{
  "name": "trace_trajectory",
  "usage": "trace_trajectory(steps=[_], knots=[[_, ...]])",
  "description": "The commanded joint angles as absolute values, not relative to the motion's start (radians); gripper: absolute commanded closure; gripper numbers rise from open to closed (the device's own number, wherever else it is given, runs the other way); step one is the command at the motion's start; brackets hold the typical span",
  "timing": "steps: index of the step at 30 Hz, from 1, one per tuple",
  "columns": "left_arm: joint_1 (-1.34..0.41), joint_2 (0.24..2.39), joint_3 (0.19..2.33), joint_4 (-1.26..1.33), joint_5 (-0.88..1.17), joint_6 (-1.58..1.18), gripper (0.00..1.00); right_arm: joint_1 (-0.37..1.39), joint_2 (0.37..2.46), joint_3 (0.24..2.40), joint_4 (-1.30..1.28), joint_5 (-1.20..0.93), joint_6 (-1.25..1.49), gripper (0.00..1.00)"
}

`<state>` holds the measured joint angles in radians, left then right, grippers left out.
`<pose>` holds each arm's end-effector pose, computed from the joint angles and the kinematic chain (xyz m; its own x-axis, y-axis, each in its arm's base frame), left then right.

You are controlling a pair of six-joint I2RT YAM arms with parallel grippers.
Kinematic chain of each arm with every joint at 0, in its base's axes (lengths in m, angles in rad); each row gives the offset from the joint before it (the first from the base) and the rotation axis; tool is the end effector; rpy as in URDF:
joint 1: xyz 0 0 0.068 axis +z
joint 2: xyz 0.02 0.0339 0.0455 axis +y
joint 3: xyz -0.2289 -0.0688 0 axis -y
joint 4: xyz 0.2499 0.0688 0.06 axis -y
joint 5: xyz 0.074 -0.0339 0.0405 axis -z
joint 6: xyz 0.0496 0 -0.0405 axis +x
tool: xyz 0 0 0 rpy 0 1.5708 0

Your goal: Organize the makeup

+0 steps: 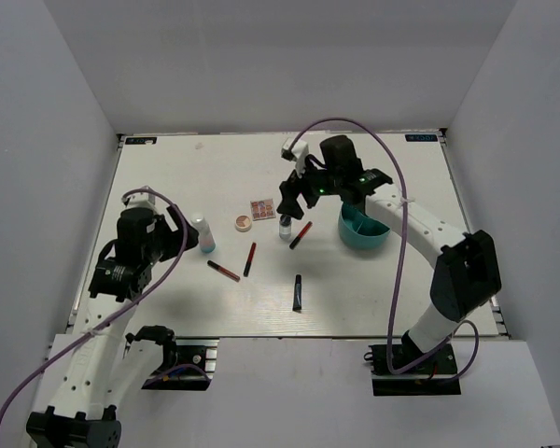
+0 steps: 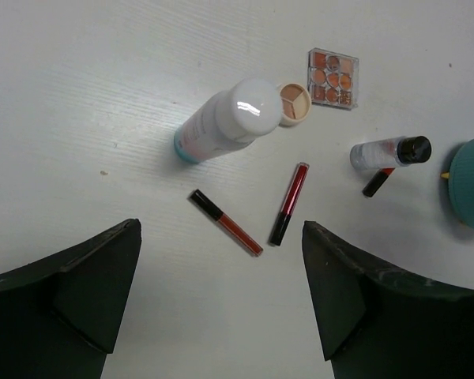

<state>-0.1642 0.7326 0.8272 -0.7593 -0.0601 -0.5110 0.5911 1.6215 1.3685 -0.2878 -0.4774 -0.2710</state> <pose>0.1881 -0.0281 0.2737 -0.5878 -0.3974 -0.7047 -0.1960 0.9150 -0.3526 0.3109 0.2361 0.2769 -0.1918 -0.4151 -0.8893 -0.9065 0.4223 -0.0016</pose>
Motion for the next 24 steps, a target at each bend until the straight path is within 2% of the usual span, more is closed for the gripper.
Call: trace_trajectory(steps=[1, 6, 12, 24], knots=[[-0.170, 0.779, 0.815, -0.626, -0.031, -0.436, 0.08, 0.606, 1.652, 1.433, -0.241, -0.403, -0.175, 0.11], [-0.170, 0.943, 0.851, -0.531, 0.029, -0.387, 0.02, 0.606, 1.652, 1.413, -0.256, -0.381, -0.161, 0.11], [-0.170, 1.095, 0.897, -0.529, -0.048, -0.345, 0.02, 0.598, 1.586, 1.335, -0.250, -0.334, -0.175, 0.11], [-0.179, 1.226, 0.890, -0.448, -0.020, -0.344, 0.02, 0.565, 1.528, 1.278, -0.255, -0.328, -0.175, 0.11]])
